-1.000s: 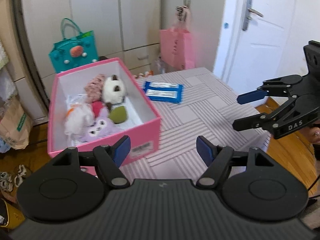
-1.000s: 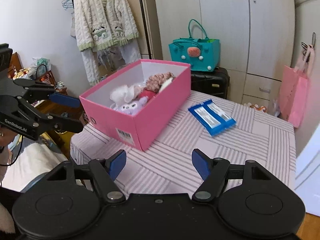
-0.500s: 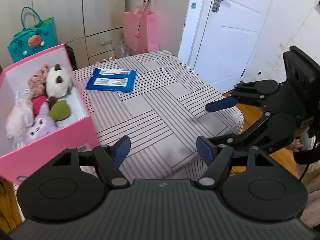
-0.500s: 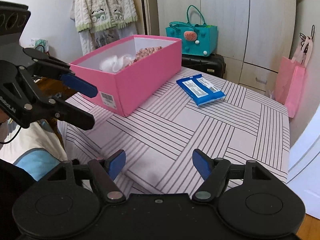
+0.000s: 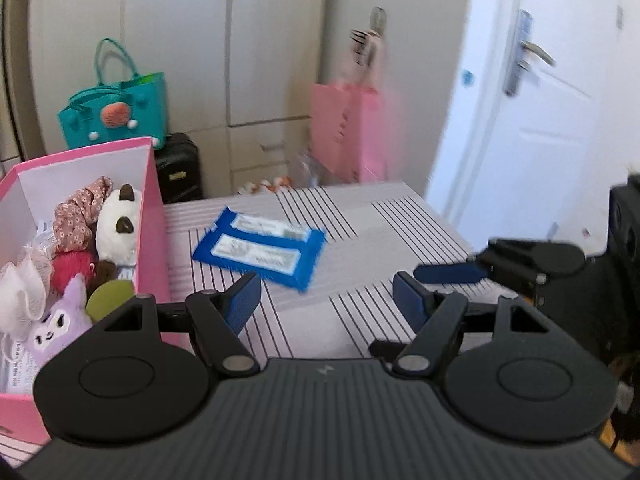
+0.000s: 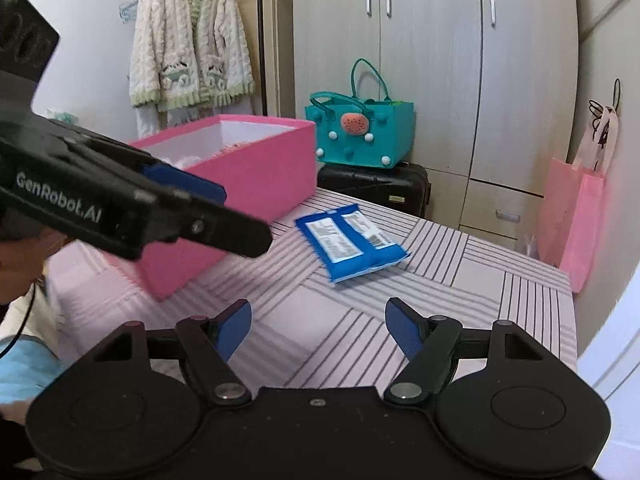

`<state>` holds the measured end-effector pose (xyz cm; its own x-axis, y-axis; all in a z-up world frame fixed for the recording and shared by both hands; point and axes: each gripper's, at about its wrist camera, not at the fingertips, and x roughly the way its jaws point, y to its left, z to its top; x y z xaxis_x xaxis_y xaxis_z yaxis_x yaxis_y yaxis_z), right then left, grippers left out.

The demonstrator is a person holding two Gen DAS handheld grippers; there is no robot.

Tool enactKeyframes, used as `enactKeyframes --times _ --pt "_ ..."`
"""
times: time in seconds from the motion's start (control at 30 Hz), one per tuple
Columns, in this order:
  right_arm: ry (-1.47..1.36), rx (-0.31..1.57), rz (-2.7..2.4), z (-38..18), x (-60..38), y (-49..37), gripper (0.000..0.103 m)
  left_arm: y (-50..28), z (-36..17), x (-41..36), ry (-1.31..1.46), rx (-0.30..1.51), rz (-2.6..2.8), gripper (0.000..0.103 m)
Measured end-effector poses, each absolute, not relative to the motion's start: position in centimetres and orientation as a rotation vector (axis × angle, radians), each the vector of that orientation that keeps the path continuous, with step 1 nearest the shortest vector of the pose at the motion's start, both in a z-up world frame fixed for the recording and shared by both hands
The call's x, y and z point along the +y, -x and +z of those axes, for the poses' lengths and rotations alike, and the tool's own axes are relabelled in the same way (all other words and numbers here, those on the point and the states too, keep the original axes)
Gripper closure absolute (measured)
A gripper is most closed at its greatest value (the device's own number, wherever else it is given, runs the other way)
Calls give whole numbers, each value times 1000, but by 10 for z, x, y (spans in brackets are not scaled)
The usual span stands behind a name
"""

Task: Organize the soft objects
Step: 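Grasp the blue wipes packet with both tools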

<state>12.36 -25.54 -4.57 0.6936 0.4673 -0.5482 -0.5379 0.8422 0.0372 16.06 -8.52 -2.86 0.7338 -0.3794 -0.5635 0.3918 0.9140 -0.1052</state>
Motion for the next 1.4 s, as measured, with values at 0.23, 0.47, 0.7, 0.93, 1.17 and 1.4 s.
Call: enactKeyframes --times 0.23,0.47,0.7,0.93,1.17,1.4 --pt "228 617 586 -62 -239 -174 21 -209 -51 -95 78 663 -341 33" --pt "304 571 635 -65 -239 -208 21 -239 -68 -105 107 725 -304 35" --pt "355 533 677 -75 -224 -228 13 -262 -83 -99 199 771 -232 36" --pt "337 575 734 -82 -225 -257 12 -269 -88 -95 244 737 -125 40" --pt "222 689 767 -88 -228 -274 19 -271 -99 -90 259 759 -97 42" --pt "150 723 633 -85 -228 -250 35 -274 -104 -91 322 795 -157 41"
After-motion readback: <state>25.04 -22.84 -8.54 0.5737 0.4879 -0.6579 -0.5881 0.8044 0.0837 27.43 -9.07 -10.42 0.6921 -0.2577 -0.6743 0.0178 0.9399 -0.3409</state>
